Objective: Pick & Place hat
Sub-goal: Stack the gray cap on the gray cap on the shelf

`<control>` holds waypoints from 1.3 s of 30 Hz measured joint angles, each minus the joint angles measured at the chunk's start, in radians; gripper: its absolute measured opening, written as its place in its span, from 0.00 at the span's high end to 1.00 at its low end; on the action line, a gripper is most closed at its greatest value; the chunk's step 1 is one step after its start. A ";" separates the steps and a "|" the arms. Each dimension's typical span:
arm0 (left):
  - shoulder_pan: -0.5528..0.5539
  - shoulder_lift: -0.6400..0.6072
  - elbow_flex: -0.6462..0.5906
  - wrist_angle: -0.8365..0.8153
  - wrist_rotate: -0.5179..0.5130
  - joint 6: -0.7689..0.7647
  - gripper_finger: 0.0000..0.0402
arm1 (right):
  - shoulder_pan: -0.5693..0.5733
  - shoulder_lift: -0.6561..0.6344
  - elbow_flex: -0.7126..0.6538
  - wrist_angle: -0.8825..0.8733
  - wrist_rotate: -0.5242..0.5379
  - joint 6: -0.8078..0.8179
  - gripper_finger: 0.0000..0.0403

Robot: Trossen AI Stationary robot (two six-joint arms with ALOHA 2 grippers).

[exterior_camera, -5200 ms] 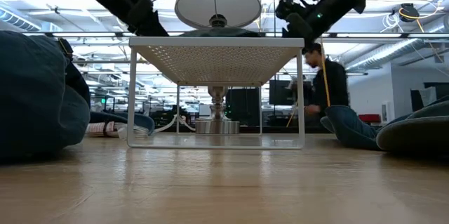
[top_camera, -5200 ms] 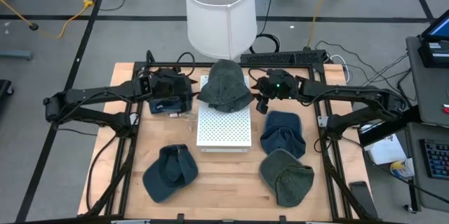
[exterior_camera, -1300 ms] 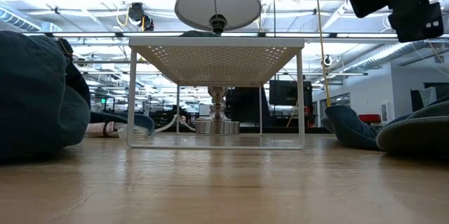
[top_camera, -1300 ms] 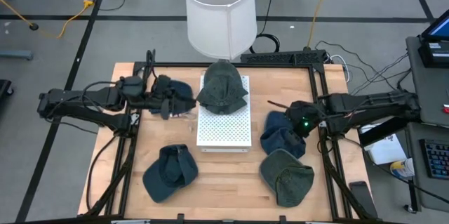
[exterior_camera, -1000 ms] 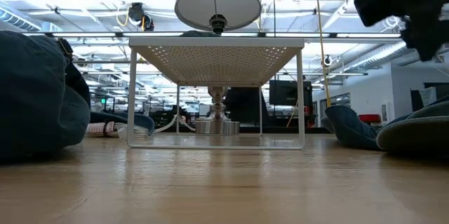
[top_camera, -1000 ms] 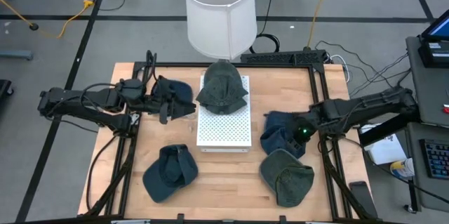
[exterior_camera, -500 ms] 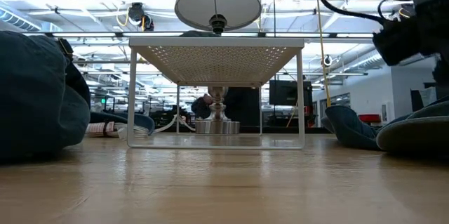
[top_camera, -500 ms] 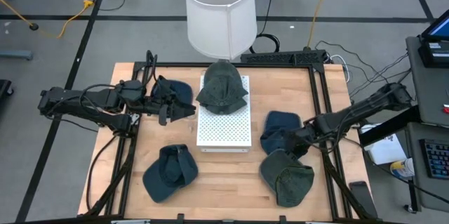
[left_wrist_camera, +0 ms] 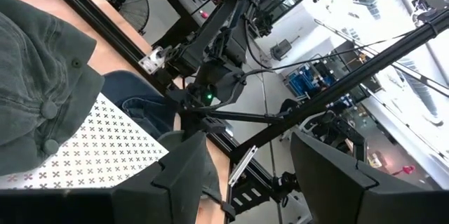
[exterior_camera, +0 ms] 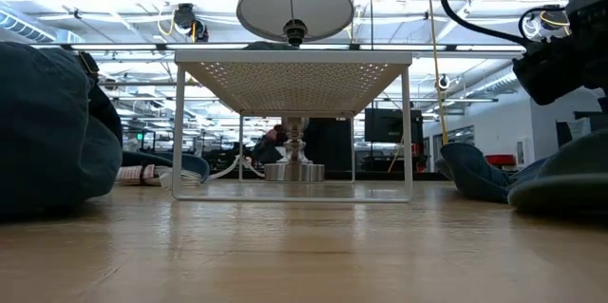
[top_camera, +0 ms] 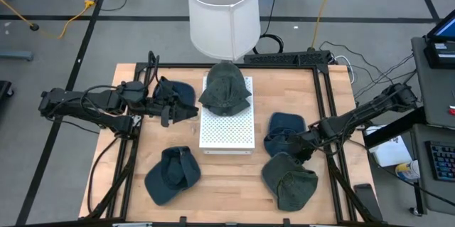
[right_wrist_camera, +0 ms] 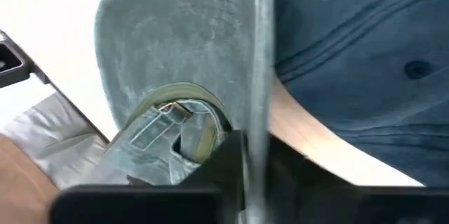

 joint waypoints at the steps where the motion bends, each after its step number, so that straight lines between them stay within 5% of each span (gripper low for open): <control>1: 0.000 0.000 0.000 0.000 0.003 -0.002 0.47 | 0.000 -0.007 0.000 0.009 -0.001 -0.008 0.97; 6: 0.000 0.000 0.000 0.000 0.079 -0.022 0.47 | 0.000 -0.085 0.024 -0.017 0.029 -0.008 0.98; 15: -0.019 0.000 0.000 0.002 0.188 0.053 0.47 | 0.023 -0.171 0.294 -0.219 0.193 -0.216 0.99; 23: -0.055 0.000 0.000 0.057 0.179 0.169 0.47 | 0.077 -0.135 0.477 -0.241 0.659 -0.286 0.99; 29: -0.089 -0.002 0.000 0.110 0.129 0.291 0.47 | 0.084 -0.102 0.501 -0.068 0.924 -0.367 0.99; 39: -0.177 -0.002 0.000 0.120 -0.023 0.447 0.47 | 0.081 -0.011 0.502 0.313 1.101 -0.606 0.99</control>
